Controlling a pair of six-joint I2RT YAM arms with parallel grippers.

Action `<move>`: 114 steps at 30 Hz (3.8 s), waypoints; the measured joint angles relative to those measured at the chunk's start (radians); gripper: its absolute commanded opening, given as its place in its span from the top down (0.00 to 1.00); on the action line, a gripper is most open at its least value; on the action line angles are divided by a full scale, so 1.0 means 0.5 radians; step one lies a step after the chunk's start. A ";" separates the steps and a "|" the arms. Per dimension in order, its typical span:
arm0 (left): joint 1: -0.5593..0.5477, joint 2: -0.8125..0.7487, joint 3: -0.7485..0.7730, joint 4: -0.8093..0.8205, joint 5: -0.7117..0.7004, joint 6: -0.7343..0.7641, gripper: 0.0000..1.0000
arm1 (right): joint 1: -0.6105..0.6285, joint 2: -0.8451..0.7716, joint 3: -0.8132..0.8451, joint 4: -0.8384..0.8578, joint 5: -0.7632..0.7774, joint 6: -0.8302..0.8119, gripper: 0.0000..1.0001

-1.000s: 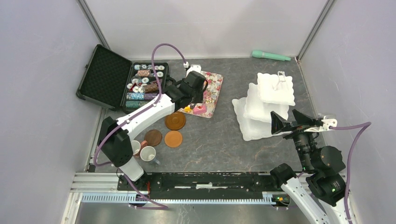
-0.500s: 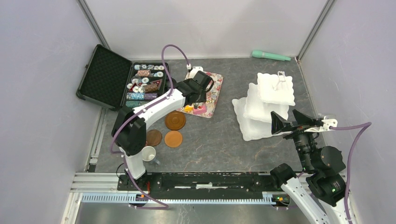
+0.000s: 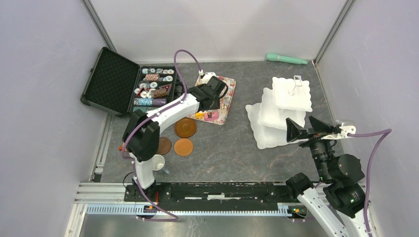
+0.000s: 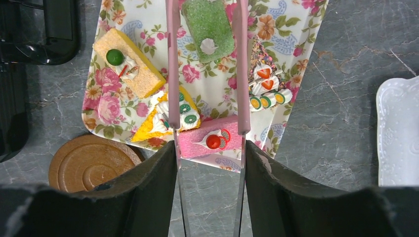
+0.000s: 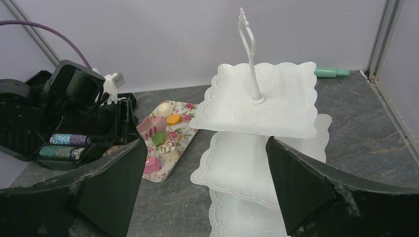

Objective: Serve the afternoon tea

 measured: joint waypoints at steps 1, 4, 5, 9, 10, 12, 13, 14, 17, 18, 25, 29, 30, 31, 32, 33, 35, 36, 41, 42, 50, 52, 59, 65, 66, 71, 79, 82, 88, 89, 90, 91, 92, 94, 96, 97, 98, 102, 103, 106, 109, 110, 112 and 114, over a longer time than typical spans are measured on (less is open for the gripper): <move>0.000 0.000 0.000 0.001 0.013 -0.013 0.44 | 0.000 0.000 -0.005 0.000 0.000 0.002 0.02; 0.000 0.005 0.000 0.001 0.030 -0.026 0.43 | 0.000 0.000 -0.017 -0.001 0.000 0.006 0.02; 0.000 0.005 -0.001 0.002 0.032 -0.030 0.44 | 0.000 0.000 -0.018 -0.001 -0.001 0.007 0.02; 0.000 0.016 -0.007 0.004 0.048 -0.037 0.44 | 0.000 0.000 -0.022 -0.001 -0.002 0.015 0.02; 0.000 0.017 -0.010 0.003 0.050 -0.039 0.44 | 0.000 0.000 -0.023 -0.001 -0.001 0.017 0.02; 0.000 0.018 -0.012 0.002 0.059 -0.046 0.46 | 0.000 0.000 -0.023 0.000 -0.001 0.020 0.02; 0.000 0.018 -0.013 0.002 0.061 -0.047 0.47 | 0.000 -0.001 -0.023 -0.001 -0.001 0.020 0.02; 0.000 0.018 -0.014 0.004 0.063 -0.049 0.49 | 0.000 -0.002 -0.023 -0.001 -0.001 0.021 0.02; 0.000 0.018 -0.017 0.005 0.063 -0.050 0.54 | 0.000 -0.002 -0.023 -0.001 -0.001 0.021 0.02; 0.000 0.018 -0.021 0.008 0.063 -0.050 0.56 | 0.000 -0.002 -0.023 0.000 -0.002 0.022 0.02; -0.001 0.014 -0.047 0.015 0.060 -0.044 0.67 | 0.000 -0.011 -0.023 -0.001 -0.001 0.034 0.02; 0.000 -0.021 -0.047 0.012 0.062 -0.005 0.68 | 0.000 -0.023 -0.023 -0.001 0.000 0.034 0.02; 0.000 -0.043 -0.047 0.010 0.064 0.014 0.69 | 0.000 -0.024 -0.023 -0.001 0.000 0.034 0.02; 0.000 -0.067 -0.047 0.009 0.068 0.036 0.69 | 0.000 -0.025 -0.023 -0.002 0.001 0.034 0.02; 0.000 -0.099 -0.047 0.007 0.079 0.060 0.69 | 0.000 -0.026 -0.023 -0.002 0.002 0.034 0.02; 0.000 -0.133 -0.047 0.007 0.091 0.082 0.69 | 0.000 -0.026 -0.023 -0.002 0.002 0.034 0.02; 0.000 -0.217 -0.047 0.009 0.136 0.117 0.69 | 0.000 -0.027 -0.023 -0.002 0.002 0.034 0.02; 0.000 -0.261 -0.049 0.010 0.167 0.129 0.69 | 0.000 -0.027 -0.023 -0.003 0.003 0.034 0.02; -0.003 -0.476 -0.119 0.034 0.420 0.192 0.69 | 0.000 -0.040 -0.023 -0.008 0.015 0.034 0.02; -0.009 -0.517 -0.151 0.050 0.497 0.207 0.69 | 0.000 -0.041 -0.023 -0.008 0.017 0.033 0.02; -0.352 -0.800 -0.521 0.199 0.719 0.275 0.68 | 0.000 -0.044 -0.022 -0.008 0.044 0.011 0.02; -0.488 -0.852 -0.619 0.266 0.741 0.275 0.69 | 0.000 -0.044 -0.021 -0.011 0.049 0.000 0.02; -0.904 -0.891 -0.931 0.656 0.660 0.274 0.69 | 0.000 -0.045 0.009 -0.031 0.056 -0.011 0.02; -1.048 -0.706 -0.970 1.061 0.567 0.275 0.69 | 0.000 -0.045 0.038 -0.043 0.054 -0.011 0.02; -1.059 -0.656 -0.960 1.112 0.551 0.275 0.70 | 0.000 -0.047 0.040 -0.047 0.055 -0.011 0.02; -1.082 -0.364 -0.844 1.311 0.516 0.275 0.70 | 0.000 -0.071 0.047 -0.066 0.055 -0.009 0.02; -1.123 -0.095 -0.713 1.543 0.445 0.275 0.70 | 0.000 -0.072 0.105 -0.108 0.063 -0.011 0.02; -1.132 -0.007 -0.613 1.587 0.420 0.277 0.70 | 0.000 -0.072 0.111 -0.114 0.063 -0.011 0.02; -1.135 0.150 -0.440 1.640 0.365 0.302 0.69 | 0.000 -0.072 0.114 -0.141 0.068 -0.011 0.02; -1.135 0.179 -0.414 1.649 0.358 0.306 0.68 | 0.000 -0.073 0.115 -0.143 0.069 -0.011 0.02; -1.135 0.205 -0.392 1.658 0.352 0.311 0.68 | 0.000 -0.073 0.116 -0.145 0.069 -0.011 0.02; -1.135 0.233 -0.367 1.662 0.350 0.330 0.68 | 0.000 -0.073 0.117 -0.148 0.069 -0.011 0.02; -1.135 0.262 -0.339 1.662 0.341 0.349 0.68 | 0.000 -0.073 0.119 -0.152 0.069 -0.011 0.02; -1.135 0.312 -0.291 1.665 0.326 0.375 0.68 | 0.000 -0.074 0.121 -0.152 0.069 -0.011 0.02; -1.135 0.359 -0.250 1.669 0.312 0.397 0.68 | 0.000 -0.074 0.123 -0.153 0.069 -0.011 0.02; -1.135 0.377 -0.235 1.672 0.304 0.409 0.68 | 0.000 -0.074 0.124 -0.154 0.070 -0.011 0.02; -1.135 0.402 -0.212 1.672 0.293 0.429 0.67 | 0.000 -0.074 0.125 -0.153 0.069 -0.011 0.02; -1.134 0.497 -0.098 1.635 0.266 0.462 0.66 | 0.000 -0.074 0.127 -0.159 0.069 -0.011 0.02; -1.134 0.517 -0.063 1.614 0.265 0.462 0.65 | 0.000 -0.074 0.128 -0.163 0.069 -0.011 0.02; -1.135 0.576 0.063 1.523 0.252 0.463 0.65 | 0.000 -0.074 0.128 -0.166 0.069 -0.010 0.02; -1.134 0.582 0.109 1.469 0.212 0.463 0.64 | 0.000 -0.074 0.128 -0.166 0.069 -0.007 0.02; -1.134 0.582 0.118 1.453 0.200 0.463 0.64 | 0.000 -0.074 0.128 -0.166 0.069 -0.005 0.02; -1.134 0.582 0.124 1.422 0.178 0.463 0.63 | 0.000 -0.074 0.128 -0.166 0.069 -0.003 0.02; -1.134 0.584 0.124 1.386 0.167 0.463 0.63 | 0.000 -0.074 0.128 -0.166 0.069 -0.003 0.02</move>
